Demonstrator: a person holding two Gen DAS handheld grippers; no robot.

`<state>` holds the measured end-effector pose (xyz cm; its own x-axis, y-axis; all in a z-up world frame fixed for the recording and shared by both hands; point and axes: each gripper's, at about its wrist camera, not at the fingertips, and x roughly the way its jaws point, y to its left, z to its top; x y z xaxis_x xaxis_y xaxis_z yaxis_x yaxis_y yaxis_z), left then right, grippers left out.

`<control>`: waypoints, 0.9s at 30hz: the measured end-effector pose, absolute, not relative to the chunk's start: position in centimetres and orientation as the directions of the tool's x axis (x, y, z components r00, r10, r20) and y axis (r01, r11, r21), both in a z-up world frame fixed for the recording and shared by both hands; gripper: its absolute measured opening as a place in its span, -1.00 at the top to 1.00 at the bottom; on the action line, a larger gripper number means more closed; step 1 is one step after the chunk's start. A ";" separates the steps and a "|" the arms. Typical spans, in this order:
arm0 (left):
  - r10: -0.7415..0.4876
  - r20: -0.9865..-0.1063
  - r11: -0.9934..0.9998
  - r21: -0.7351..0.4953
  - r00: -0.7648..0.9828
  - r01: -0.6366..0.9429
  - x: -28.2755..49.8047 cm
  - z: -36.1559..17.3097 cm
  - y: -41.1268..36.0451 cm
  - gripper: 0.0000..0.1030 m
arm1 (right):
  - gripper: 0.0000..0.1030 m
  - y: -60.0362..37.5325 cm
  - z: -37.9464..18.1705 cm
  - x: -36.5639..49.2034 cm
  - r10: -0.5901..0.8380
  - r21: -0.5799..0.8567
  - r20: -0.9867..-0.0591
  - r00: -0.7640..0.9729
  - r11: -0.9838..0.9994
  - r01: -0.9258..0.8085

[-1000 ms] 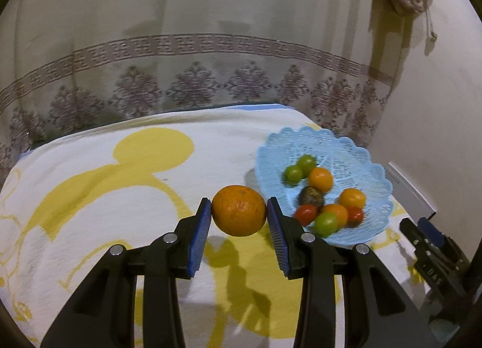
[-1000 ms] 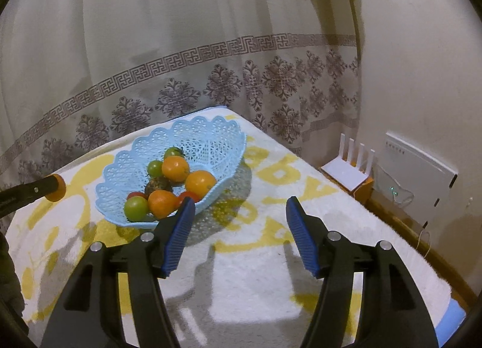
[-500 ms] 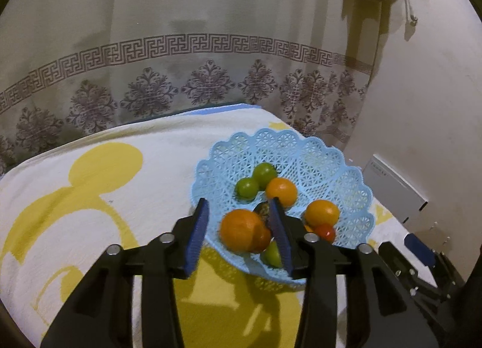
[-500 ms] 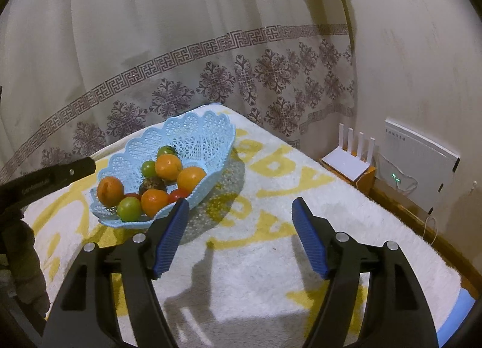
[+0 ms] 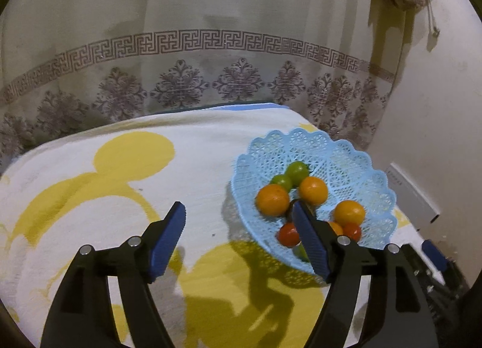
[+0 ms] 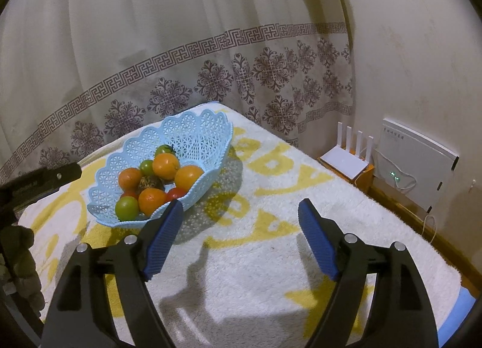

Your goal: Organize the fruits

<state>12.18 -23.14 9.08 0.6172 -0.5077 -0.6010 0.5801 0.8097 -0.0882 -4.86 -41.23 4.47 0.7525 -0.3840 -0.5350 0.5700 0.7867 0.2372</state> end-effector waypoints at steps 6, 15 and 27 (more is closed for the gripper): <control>-0.443 -0.593 0.835 0.000 0.673 0.550 10.3 9.0 -22.4 -0.69 | -0.65 -41.0 4.7 -4.8 -0.381 0.238 -0.525 0.761 0.793 0.561; -0.401 -0.583 0.855 0.038 0.707 0.517 7.8 9.1 -21.2 -0.70 | -0.76 -41.2 6.5 -5.2 -0.366 0.251 -0.498 0.786 0.806 0.535; -0.426 -0.545 0.833 0.074 0.722 0.548 5.9 9.7 -22.0 -0.79 | -0.91 -41.1 8.5 -5.7 -0.391 0.210 -0.449 0.804 0.828 0.520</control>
<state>5.88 -22.03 9.65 0.7216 -0.4264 -0.5454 0.5482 0.8331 0.0741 -5.67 -41.07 8.49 0.8036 -0.3912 -0.4485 0.5203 0.8277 0.2103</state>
